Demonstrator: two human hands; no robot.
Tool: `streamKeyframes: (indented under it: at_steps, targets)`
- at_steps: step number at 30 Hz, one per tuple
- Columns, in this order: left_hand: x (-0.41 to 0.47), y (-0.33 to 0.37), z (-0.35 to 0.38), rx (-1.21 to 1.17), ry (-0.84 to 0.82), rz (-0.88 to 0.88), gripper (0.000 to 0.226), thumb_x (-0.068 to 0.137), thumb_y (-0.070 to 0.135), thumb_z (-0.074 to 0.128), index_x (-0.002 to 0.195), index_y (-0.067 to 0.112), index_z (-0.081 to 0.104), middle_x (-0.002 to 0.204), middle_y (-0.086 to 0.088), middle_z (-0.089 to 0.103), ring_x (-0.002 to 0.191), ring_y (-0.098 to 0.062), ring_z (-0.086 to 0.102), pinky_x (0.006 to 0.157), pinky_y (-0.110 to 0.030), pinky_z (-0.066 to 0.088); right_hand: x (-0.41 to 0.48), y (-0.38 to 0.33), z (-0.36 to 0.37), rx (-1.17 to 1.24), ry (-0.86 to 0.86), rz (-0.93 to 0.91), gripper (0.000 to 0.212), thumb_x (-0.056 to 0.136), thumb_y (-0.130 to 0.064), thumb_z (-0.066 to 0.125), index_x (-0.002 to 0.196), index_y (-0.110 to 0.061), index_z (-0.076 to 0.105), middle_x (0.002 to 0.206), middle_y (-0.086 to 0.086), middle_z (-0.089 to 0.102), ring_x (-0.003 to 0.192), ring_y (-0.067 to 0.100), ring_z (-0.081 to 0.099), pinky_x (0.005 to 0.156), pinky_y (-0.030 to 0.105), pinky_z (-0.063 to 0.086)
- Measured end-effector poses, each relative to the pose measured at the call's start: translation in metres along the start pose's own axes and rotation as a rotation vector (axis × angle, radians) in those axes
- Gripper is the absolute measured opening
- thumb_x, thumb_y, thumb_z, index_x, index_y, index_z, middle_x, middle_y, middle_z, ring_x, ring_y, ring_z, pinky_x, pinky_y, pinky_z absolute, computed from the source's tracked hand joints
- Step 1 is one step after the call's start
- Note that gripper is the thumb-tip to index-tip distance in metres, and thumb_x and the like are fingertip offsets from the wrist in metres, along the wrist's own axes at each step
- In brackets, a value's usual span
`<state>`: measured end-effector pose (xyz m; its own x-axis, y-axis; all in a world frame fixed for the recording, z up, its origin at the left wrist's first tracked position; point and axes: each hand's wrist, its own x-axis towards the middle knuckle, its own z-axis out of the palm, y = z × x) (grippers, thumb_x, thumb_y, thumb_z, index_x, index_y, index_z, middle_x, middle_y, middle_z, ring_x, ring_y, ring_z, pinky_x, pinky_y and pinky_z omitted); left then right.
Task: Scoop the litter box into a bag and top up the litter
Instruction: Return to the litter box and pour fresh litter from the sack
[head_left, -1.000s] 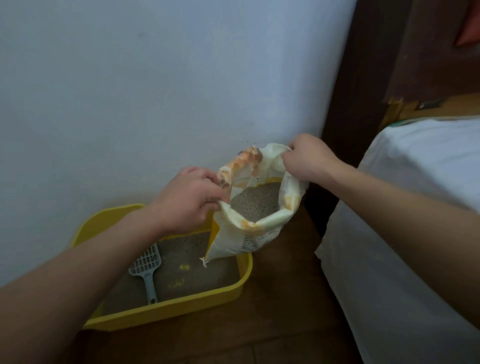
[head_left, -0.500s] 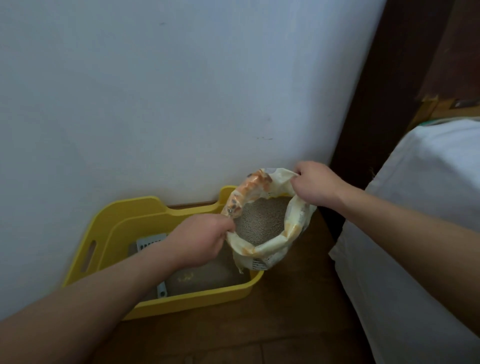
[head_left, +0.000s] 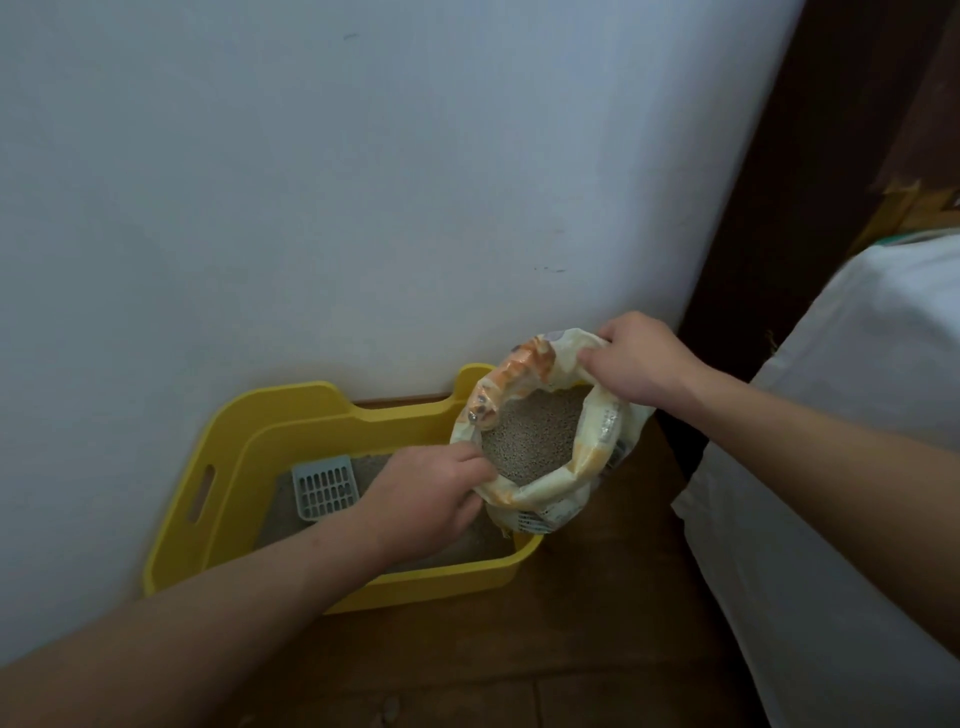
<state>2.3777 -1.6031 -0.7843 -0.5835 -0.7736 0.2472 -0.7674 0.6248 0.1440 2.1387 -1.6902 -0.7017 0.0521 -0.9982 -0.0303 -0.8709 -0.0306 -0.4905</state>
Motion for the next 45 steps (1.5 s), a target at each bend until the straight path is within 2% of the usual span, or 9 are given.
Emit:
streamKeyframes:
  at_steps: [5,12,16,19,26,32,36,39,45]
  targets:
    - [-0.01,-0.002,0.01,-0.066,0.056,-0.084,0.021,0.078,0.017,0.072,0.099,0.017,0.074,0.101,0.001,0.073,0.083,-0.017,0.071,0.067,-0.032,0.06,-0.001,-0.012,0.002,0.014,0.015,0.017,0.025,0.084,-0.016,0.057,0.059,-0.01,0.057,0.058,0.005,0.055,0.056,0.022,0.052,0.047,0.026,0.033]
    - [-0.018,-0.006,0.018,-0.069,0.122,-0.187,0.023,0.075,0.023,0.073,0.097,0.021,0.076,0.101,0.005,0.076,0.087,-0.016,0.071,0.071,-0.037,0.06,-0.002,-0.024,0.007,0.031,0.014,0.034,0.023,0.08,-0.015,0.057,0.057,-0.01,0.054,0.054,0.005,0.052,0.055,0.026,0.051,0.047,0.025,0.032]
    - [-0.023,-0.01,0.026,-0.105,0.121,-0.282,0.024,0.077,0.021,0.073,0.101,0.022,0.075,0.103,0.006,0.075,0.092,-0.016,0.068,0.075,-0.04,0.059,-0.003,-0.032,0.012,0.095,-0.002,0.039,0.018,0.078,-0.014,0.056,0.061,-0.008,0.06,0.057,0.008,0.056,0.057,0.028,0.056,0.049,0.026,0.041]
    - [-0.026,-0.01,0.029,-0.17,0.107,-0.353,0.025,0.082,0.019,0.071,0.107,0.021,0.073,0.109,0.004,0.074,0.1,-0.016,0.065,0.084,-0.041,0.057,-0.003,-0.04,0.016,0.129,-0.018,0.037,0.017,0.076,-0.013,0.055,0.061,-0.007,0.059,0.058,0.009,0.056,0.056,0.028,0.054,0.05,0.028,0.041]
    - [-0.031,-0.015,0.04,-0.271,0.059,-0.468,0.031,0.089,0.025,0.069,0.119,0.025,0.069,0.128,0.009,0.066,0.119,-0.01,0.059,0.101,-0.034,0.05,-0.002,-0.053,0.026,0.173,-0.034,0.011,0.02,0.077,-0.014,0.055,0.071,-0.001,0.068,0.069,0.015,0.068,0.066,0.034,0.065,0.053,0.033,0.047]
    - [-0.034,-0.022,0.045,-0.326,0.016,-0.522,0.033,0.088,0.028,0.071,0.121,0.028,0.068,0.131,0.013,0.064,0.122,-0.009,0.057,0.103,-0.037,0.049,-0.002,-0.062,0.035,0.213,-0.051,0.016,0.02,0.077,-0.017,0.055,0.065,-0.004,0.066,0.064,0.012,0.065,0.067,0.035,0.066,0.054,0.034,0.049]
    - [-0.036,-0.027,0.047,-0.379,0.006,-0.543,0.032,0.087,0.025,0.073,0.119,0.025,0.071,0.131,0.012,0.064,0.121,-0.009,0.058,0.103,-0.035,0.049,-0.003,-0.068,0.042,0.221,-0.069,-0.006,0.024,0.077,-0.02,0.055,0.068,0.0,0.066,0.061,0.012,0.062,0.07,0.039,0.068,0.06,0.045,0.057]
    - [-0.039,-0.035,0.05,-0.417,0.002,-0.561,0.031,0.086,0.025,0.074,0.117,0.026,0.072,0.13,0.014,0.064,0.12,-0.006,0.059,0.103,-0.035,0.05,-0.005,-0.07,0.047,0.222,-0.086,-0.015,0.022,0.077,-0.018,0.055,0.068,0.0,0.066,0.066,0.015,0.067,0.071,0.039,0.068,0.064,0.05,0.059]
    - [-0.043,-0.042,0.057,-0.473,-0.02,-0.577,0.028,0.084,0.03,0.077,0.111,0.026,0.074,0.125,0.016,0.067,0.117,-0.001,0.06,0.1,-0.033,0.052,-0.006,-0.076,0.053,0.185,-0.075,-0.051,0.028,0.082,-0.025,0.058,0.067,-0.004,0.068,0.066,0.015,0.068,0.067,0.034,0.067,0.056,0.037,0.053]
